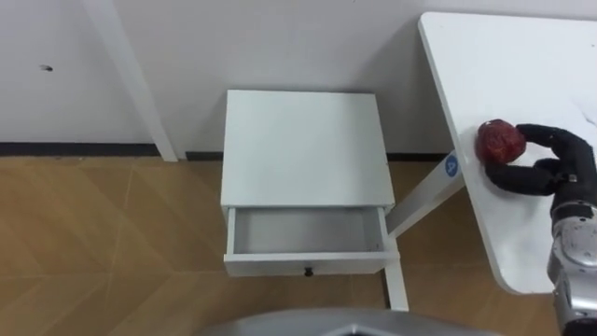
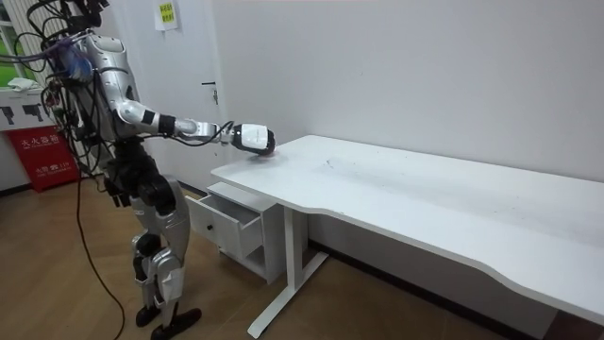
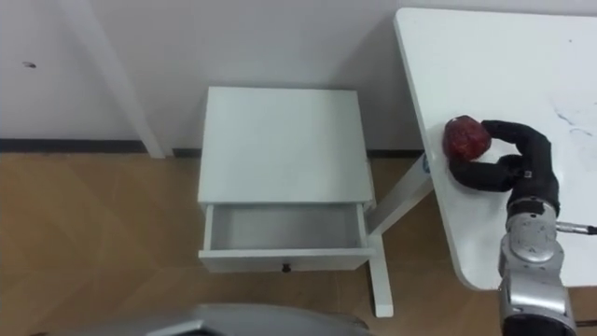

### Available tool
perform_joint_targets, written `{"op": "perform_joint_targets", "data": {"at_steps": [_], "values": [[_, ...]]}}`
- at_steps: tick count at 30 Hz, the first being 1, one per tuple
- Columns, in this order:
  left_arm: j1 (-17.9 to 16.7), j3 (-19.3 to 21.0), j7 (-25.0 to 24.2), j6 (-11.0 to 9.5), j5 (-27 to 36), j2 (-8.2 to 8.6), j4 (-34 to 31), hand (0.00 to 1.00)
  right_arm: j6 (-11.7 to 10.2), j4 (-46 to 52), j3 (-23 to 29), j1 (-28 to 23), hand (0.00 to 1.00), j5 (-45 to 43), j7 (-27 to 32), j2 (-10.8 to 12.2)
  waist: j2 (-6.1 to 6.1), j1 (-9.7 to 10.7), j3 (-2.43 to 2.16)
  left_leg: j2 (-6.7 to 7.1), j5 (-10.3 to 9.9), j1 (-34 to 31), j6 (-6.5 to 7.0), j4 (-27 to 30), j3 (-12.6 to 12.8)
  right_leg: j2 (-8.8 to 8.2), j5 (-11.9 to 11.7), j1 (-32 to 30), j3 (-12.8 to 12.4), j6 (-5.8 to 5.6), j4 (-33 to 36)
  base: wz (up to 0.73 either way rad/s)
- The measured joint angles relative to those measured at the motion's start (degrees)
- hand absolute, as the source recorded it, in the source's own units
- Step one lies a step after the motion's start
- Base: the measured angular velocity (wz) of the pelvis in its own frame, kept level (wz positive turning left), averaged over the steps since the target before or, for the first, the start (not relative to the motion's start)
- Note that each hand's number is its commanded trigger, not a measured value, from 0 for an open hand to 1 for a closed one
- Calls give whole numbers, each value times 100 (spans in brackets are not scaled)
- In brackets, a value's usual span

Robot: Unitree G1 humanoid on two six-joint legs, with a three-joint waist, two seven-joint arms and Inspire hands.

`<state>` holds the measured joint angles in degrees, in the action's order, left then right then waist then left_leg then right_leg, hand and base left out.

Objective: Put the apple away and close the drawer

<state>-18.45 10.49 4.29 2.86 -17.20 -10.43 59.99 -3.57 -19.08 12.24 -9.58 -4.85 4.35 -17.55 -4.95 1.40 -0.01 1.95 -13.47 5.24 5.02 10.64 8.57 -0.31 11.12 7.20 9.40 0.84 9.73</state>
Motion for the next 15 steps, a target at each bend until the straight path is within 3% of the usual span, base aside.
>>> {"op": "perform_joint_targets", "data": {"at_steps": [8,10,15], "values": [[170,-213,8,-27,-114,-60,8,0,-1,437,-1122,17,100,-945,-576,2,37,-235,-1,3,1,-43,0,32,-44,0,-1,-27,1,1,-9,3],[309,-274,8,-31,-132,-68,95,0,-1,445,-1380,27,100,-1435,-839,3,49,-345,7,7,1,-68,0,46,-70,-1,-1,-33,-1,1,-16,7],[489,-457,25,-26,-106,-76,422,0,52,891,-1731,32,100,-1540,-1211,8,112,-443,38,10,1,-106,0,54,-100,-2,-1,-56,12,1,-16,2]]}}
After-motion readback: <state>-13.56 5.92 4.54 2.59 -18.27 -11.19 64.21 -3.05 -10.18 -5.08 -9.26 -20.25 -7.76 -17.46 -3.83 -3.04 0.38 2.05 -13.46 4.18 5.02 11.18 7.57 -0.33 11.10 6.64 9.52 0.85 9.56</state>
